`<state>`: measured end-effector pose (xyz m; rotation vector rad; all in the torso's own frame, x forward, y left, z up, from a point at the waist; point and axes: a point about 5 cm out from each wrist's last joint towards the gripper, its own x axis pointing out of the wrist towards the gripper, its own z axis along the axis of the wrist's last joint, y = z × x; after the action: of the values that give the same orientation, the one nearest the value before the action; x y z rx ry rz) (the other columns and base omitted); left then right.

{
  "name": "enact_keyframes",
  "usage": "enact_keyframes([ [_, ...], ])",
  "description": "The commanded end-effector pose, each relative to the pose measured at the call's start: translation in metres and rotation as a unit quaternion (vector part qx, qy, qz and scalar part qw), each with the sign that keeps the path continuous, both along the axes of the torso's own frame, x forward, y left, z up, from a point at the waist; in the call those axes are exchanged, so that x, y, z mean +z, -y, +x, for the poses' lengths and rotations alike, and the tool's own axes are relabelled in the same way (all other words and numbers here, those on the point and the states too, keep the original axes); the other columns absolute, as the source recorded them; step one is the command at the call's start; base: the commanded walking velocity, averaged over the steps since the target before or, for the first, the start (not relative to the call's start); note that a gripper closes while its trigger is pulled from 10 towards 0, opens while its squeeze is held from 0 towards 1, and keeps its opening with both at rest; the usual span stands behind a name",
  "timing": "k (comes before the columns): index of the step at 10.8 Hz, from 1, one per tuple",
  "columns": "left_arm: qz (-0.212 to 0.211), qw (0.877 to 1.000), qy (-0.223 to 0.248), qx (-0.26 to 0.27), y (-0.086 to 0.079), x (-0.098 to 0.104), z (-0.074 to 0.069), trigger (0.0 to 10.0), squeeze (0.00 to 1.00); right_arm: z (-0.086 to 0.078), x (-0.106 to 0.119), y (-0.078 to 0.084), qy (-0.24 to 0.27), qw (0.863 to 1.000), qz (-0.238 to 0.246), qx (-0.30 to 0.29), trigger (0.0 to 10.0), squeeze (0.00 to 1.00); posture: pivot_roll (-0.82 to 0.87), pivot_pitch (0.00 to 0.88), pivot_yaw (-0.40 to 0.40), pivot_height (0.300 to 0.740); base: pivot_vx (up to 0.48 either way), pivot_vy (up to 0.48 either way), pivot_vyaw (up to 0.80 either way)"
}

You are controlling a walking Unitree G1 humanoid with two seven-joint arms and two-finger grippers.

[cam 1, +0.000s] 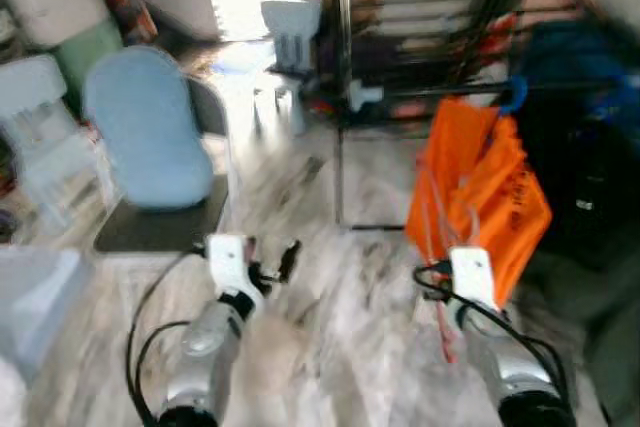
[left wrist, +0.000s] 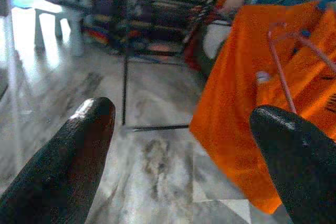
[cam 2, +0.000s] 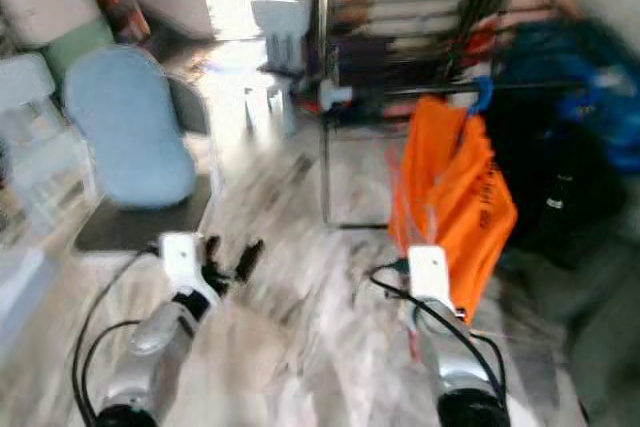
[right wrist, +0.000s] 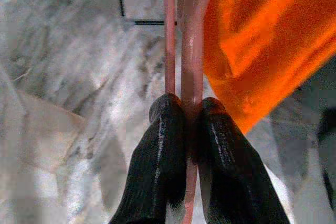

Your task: Hang hanger

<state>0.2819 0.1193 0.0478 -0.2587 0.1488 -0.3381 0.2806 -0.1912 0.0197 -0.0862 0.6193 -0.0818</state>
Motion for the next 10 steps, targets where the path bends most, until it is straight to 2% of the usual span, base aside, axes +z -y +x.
enact_keyframes([
  [1,0.015,1.000,0.007,0.008,-0.010,0.002,0.001,10.0,0.00,0.006,0.005,-0.010,0.011,1.000,0.007,0.008,10.0,0.00,-0.21,0.000,0.058,0.740,0.412,0.247,0.00],
  [2,0.016,1.000,0.009,-0.001,-0.009,0.002,0.000,10.0,0.00,0.005,0.004,-0.008,0.004,1.000,0.003,0.001,10.0,0.00,-0.21,0.000,0.059,0.740,0.454,0.000,0.00],
  [3,0.017,1.000,0.010,-0.004,-0.007,0.003,0.000,10.0,0.00,0.005,0.003,-0.007,0.003,1.000,0.005,0.000,10.0,0.00,-0.21,0.000,0.059,0.740,0.454,0.000,-0.77],
  [10,0.016,1.000,0.010,-0.021,0.003,0.002,-0.003,10.0,0.00,0.007,0.007,-0.008,0.018,1.000,-0.007,0.010,10.0,0.00,-0.21,0.000,0.061,0.740,0.462,0.000,0.00],
])
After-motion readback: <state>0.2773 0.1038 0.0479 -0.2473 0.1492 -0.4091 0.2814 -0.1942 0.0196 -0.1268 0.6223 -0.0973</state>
